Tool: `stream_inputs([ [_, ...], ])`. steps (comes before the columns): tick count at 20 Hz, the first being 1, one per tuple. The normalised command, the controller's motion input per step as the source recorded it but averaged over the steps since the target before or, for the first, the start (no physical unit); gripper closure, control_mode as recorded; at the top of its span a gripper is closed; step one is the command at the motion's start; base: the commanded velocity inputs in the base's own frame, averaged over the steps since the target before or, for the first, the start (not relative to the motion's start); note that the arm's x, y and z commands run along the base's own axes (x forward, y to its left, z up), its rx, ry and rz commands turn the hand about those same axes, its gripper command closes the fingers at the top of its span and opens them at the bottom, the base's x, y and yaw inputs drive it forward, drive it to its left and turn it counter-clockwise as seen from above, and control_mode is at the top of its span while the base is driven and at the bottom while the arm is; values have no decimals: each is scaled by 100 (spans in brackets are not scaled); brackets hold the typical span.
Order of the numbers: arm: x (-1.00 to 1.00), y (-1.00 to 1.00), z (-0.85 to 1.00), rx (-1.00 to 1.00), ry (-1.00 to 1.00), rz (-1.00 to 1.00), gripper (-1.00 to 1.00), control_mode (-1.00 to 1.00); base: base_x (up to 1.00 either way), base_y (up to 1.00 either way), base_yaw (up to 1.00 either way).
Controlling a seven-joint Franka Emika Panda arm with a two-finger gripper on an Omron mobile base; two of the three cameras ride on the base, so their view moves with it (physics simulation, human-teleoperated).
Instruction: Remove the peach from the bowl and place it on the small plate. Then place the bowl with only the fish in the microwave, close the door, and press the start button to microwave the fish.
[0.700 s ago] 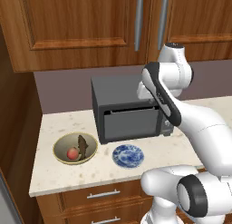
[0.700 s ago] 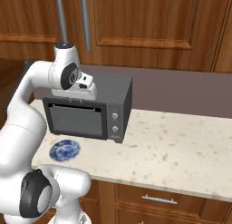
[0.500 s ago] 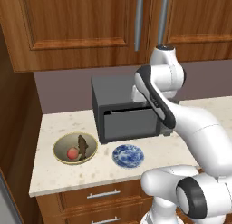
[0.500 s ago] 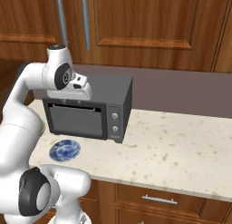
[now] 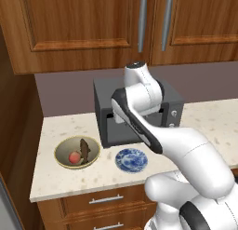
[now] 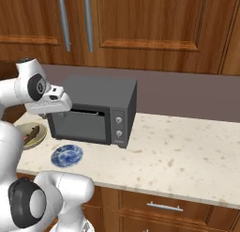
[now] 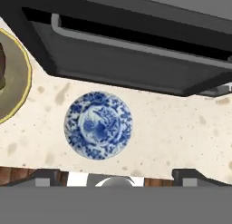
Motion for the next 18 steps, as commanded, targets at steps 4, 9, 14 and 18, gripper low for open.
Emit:
stream_inputs([
  [4,-1,100,-21,-4,13,38,-100,-100,0,0,0],
  [9,0,100,-14,-10,20,34,-100,-100,0,0,0],
  [14,8,100,-40,-9,19,26,-100,-100,0,0,0],
  [18,0,83,-72,-9,7,25,-100,-100,0,0,0],
])
